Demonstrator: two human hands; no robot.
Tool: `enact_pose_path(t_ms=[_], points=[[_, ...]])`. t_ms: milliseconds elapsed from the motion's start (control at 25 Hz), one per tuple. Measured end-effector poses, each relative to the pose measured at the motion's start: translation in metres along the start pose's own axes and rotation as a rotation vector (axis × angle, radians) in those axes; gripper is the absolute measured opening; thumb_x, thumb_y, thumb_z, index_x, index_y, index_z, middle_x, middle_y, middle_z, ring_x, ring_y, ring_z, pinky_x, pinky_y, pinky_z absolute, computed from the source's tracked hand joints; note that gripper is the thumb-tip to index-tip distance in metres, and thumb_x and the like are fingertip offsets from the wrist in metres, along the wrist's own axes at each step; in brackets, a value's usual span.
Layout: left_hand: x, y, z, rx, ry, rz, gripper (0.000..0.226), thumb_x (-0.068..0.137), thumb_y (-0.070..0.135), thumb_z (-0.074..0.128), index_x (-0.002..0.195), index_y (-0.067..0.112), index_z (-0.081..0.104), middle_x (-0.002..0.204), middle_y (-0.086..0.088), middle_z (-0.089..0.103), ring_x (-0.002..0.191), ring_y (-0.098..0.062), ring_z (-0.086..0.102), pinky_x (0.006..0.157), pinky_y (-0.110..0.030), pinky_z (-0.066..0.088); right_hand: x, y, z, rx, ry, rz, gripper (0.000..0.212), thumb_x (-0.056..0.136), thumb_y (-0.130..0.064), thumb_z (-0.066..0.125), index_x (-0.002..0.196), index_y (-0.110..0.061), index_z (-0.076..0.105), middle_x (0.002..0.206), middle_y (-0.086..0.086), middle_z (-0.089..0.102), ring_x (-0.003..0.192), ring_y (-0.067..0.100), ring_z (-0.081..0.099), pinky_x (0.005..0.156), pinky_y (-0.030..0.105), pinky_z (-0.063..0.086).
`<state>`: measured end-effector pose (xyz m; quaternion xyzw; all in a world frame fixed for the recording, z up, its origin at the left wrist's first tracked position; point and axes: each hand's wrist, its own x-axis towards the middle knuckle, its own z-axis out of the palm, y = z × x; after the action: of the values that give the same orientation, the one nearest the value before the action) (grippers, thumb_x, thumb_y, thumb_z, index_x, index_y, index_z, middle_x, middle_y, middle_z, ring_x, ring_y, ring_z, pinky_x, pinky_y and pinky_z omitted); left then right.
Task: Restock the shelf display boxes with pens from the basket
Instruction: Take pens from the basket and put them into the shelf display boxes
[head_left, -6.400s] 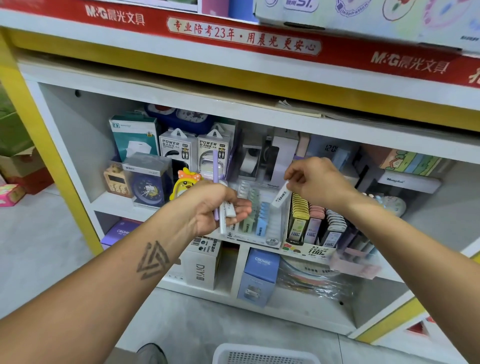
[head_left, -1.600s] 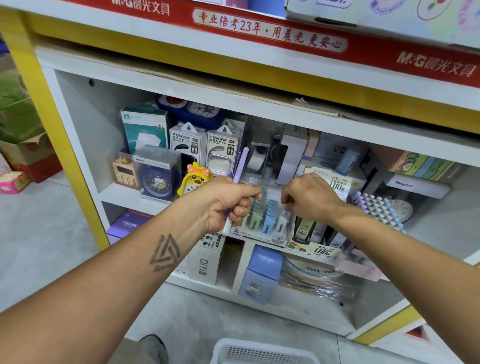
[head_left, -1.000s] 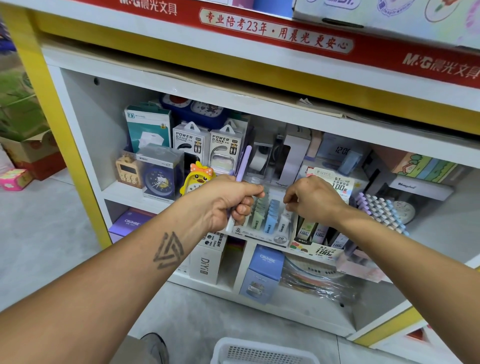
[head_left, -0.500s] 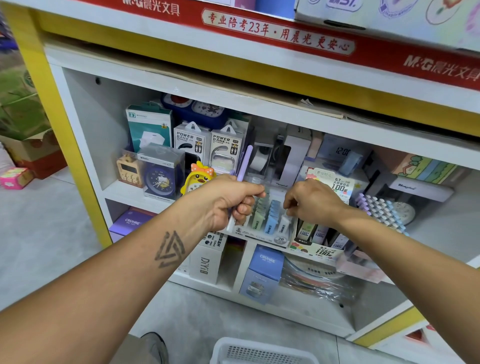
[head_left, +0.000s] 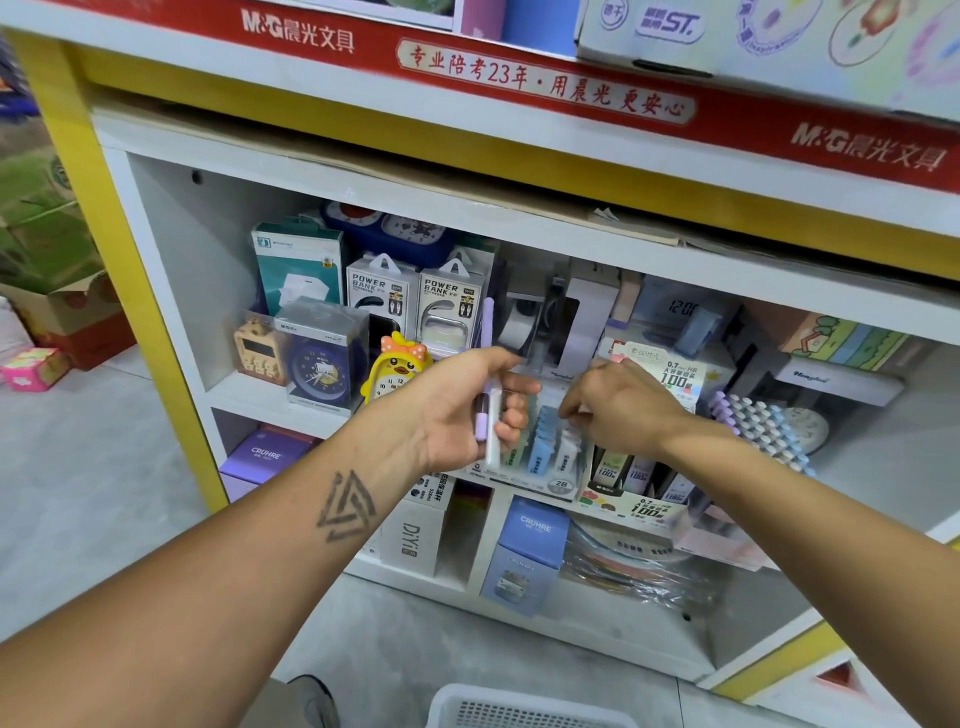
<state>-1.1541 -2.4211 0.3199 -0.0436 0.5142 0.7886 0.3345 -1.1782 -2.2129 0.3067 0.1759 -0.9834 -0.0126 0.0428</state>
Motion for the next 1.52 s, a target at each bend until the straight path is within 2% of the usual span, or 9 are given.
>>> enact_pose_path(t_ms=[80, 200, 360, 520, 640, 800, 920, 1080, 1520], points=[[0.001, -0.001, 0.006, -0.079, -0.017, 0.018, 0.031, 0.097, 0.023, 0.046, 0.095, -0.001, 0.065, 0.066, -0.007, 0.049, 0.053, -0.014, 0.045, 0.046, -0.022, 0.035, -0.007, -0.01, -0.017, 0.399, 0.1, 0.076, 0.013, 0.091, -0.02, 0.069, 0.094, -0.029, 0.078, 0.083, -0.018, 0.073, 0.076, -0.007, 0.06, 0.078, 0.014, 0.046], [0.003, -0.006, 0.018, -0.089, -0.034, 0.056, 0.03, 0.099, 0.022, 0.041, 0.105, 0.002, 0.063, 0.071, -0.01, 0.057, 0.056, -0.015, 0.045, 0.046, -0.023, 0.035, -0.025, -0.028, -0.043, 0.915, 0.11, 0.092, 0.002, 0.087, -0.03, 0.076, 0.088, -0.029, 0.077, 0.08, -0.006, 0.075, 0.075, 0.004, 0.068, 0.071, 0.023, 0.052], [0.004, -0.013, 0.028, -0.065, -0.09, 0.068, 0.031, 0.101, 0.026, 0.038, 0.089, 0.01, 0.063, 0.067, -0.003, 0.058, 0.053, -0.014, 0.048, 0.048, -0.026, 0.035, -0.034, -0.044, -0.052, 0.64, -0.003, 0.003, 0.024, 0.079, -0.05, 0.078, 0.09, -0.028, 0.077, 0.078, -0.01, 0.07, 0.066, -0.002, 0.06, 0.063, 0.022, 0.049], [0.002, -0.014, 0.03, -0.084, -0.085, 0.06, 0.03, 0.101, 0.026, 0.04, 0.093, 0.008, 0.062, 0.08, -0.006, 0.061, 0.063, -0.017, 0.054, 0.053, -0.028, 0.043, -0.034, -0.04, -0.051, 0.947, -0.081, 0.084, 0.02, 0.077, -0.023, 0.086, 0.091, -0.014, 0.076, 0.08, 0.009, 0.075, 0.07, 0.011, 0.068, 0.074, 0.028, 0.057], [0.006, -0.013, 0.019, -0.03, 0.136, 0.049, 0.03, 0.103, 0.025, 0.042, 0.11, 0.002, 0.061, 0.094, -0.017, 0.069, 0.078, -0.029, 0.067, 0.062, -0.035, 0.057, -0.032, -0.024, -0.05, 1.08, -0.033, 0.157, 0.019, 0.08, -0.001, 0.079, 0.097, -0.009, 0.074, 0.083, 0.017, 0.075, 0.074, 0.023, 0.072, 0.086, 0.039, 0.056], [0.015, -0.013, 0.0, 0.098, 0.331, 0.066, 0.027, 0.102, 0.02, 0.045, 0.09, 0.005, 0.064, 0.071, -0.01, 0.065, 0.049, -0.017, 0.054, 0.046, -0.021, 0.042, -0.026, -0.005, -0.044, 0.808, 0.028, 0.172, 0.016, 0.089, -0.006, 0.072, 0.094, -0.021, 0.072, 0.072, 0.003, 0.075, 0.063, 0.005, 0.069, 0.062, 0.013, 0.048], [0.016, -0.01, -0.003, 0.079, 0.283, 0.079, 0.021, 0.1, 0.012, 0.044, 0.091, 0.004, 0.061, 0.056, -0.004, 0.052, 0.034, -0.009, 0.033, 0.033, -0.013, 0.022, -0.013, 0.01, -0.037, 0.44, 0.145, 0.141, 0.016, 0.091, -0.013, 0.068, 0.098, -0.027, 0.07, 0.076, -0.008, 0.073, 0.075, 0.006, 0.069, 0.07, 0.022, 0.052], [0.014, -0.009, -0.002, 0.113, 0.231, 0.069, 0.021, 0.101, 0.013, 0.044, 0.096, 0.003, 0.062, 0.056, -0.002, 0.05, 0.034, -0.008, 0.028, 0.032, -0.013, 0.017, 0.007, 0.016, -0.021, 0.066, 0.13, 0.063, 0.013, 0.09, -0.019, 0.067, 0.099, -0.027, 0.072, 0.094, -0.005, 0.071, 0.091, 0.02, 0.065, 0.076, 0.031, 0.051], [0.007, -0.008, -0.002, 0.146, 0.213, 0.053, 0.02, 0.1, 0.015, 0.045, 0.099, 0.004, 0.061, 0.058, -0.002, 0.048, 0.037, -0.007, 0.027, 0.033, -0.015, 0.015, 0.021, 0.009, 0.002, 0.06, -0.08, 0.058, 0.014, 0.081, -0.012, 0.077, 0.09, -0.022, 0.073, 0.08, -0.012, 0.062, 0.082, 0.015, 0.064, 0.076, 0.027, 0.053]])
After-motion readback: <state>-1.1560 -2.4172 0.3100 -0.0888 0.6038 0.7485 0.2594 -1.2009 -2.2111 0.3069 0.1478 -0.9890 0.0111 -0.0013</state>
